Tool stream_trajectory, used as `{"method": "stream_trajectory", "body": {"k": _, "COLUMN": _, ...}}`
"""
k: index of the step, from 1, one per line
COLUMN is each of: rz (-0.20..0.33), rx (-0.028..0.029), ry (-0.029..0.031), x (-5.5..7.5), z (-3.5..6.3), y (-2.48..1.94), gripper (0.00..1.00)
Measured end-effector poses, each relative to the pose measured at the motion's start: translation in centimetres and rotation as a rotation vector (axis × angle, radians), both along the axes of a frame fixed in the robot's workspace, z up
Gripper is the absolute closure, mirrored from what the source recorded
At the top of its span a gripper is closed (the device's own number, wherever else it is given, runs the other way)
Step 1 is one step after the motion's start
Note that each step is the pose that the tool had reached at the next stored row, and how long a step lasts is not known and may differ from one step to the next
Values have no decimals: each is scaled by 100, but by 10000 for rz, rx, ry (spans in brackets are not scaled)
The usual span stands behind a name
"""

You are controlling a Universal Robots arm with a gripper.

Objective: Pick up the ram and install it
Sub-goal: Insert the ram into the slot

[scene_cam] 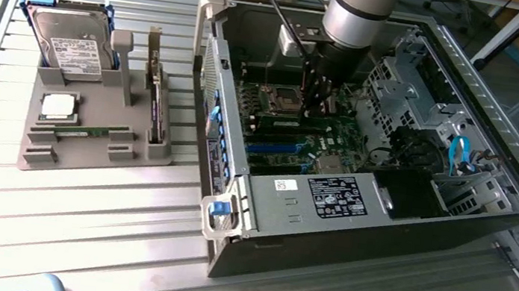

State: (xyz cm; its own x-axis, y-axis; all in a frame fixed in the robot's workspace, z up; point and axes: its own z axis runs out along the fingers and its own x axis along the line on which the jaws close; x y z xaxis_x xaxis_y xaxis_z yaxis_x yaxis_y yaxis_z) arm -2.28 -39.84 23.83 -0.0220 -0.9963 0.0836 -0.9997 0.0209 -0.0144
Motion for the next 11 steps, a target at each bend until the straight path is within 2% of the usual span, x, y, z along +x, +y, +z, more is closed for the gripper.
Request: {"method": "stream_trajectory", "body": {"k": 11, "rz": -2, "rx": 9, "ry": 1, "x": -8, "z": -29, "y": 2, "gripper": 88}}
